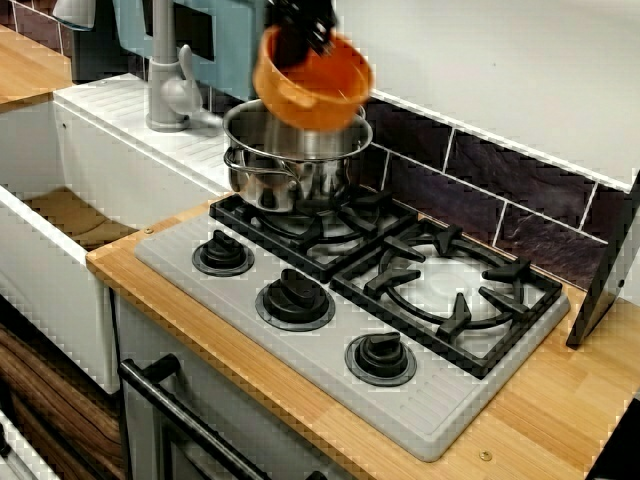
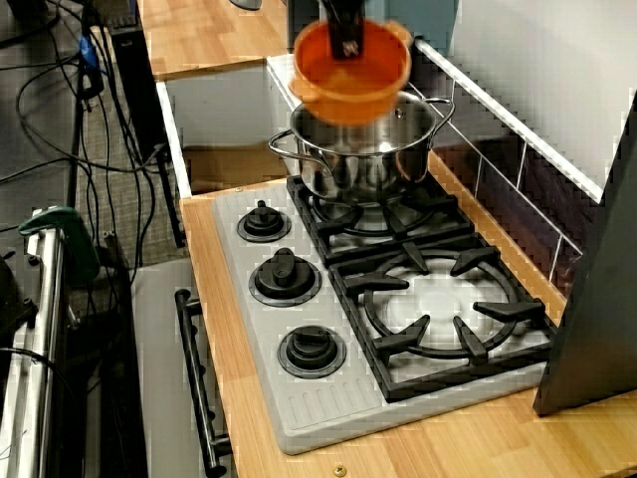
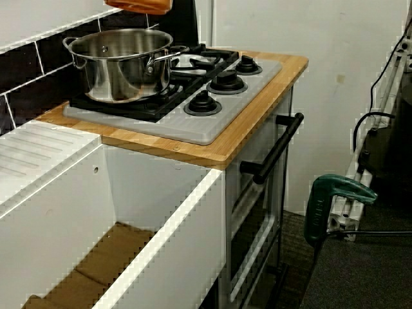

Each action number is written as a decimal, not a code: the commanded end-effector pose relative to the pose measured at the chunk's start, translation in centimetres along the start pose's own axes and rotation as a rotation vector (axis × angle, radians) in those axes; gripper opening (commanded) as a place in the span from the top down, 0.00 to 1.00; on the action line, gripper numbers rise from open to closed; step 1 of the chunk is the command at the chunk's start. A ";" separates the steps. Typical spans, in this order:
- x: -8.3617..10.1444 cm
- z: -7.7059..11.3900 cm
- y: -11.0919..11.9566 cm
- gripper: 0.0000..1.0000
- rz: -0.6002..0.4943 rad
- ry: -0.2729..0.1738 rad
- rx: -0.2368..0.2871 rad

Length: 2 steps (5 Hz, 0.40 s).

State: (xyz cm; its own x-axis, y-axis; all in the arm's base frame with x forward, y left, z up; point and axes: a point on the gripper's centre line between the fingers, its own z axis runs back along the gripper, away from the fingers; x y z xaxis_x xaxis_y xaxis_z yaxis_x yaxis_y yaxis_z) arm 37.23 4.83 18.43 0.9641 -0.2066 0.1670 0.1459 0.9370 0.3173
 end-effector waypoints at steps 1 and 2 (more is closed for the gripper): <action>-2.4 3.5 3.4 1.00 0.085 -0.115 0.032; -2.2 3.2 3.3 1.00 0.114 -0.122 0.125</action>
State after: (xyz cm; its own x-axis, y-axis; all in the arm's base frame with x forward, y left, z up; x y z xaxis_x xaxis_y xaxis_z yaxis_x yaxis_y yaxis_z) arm 36.21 8.13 19.49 0.9606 -0.1285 0.2464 0.0244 0.9223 0.3858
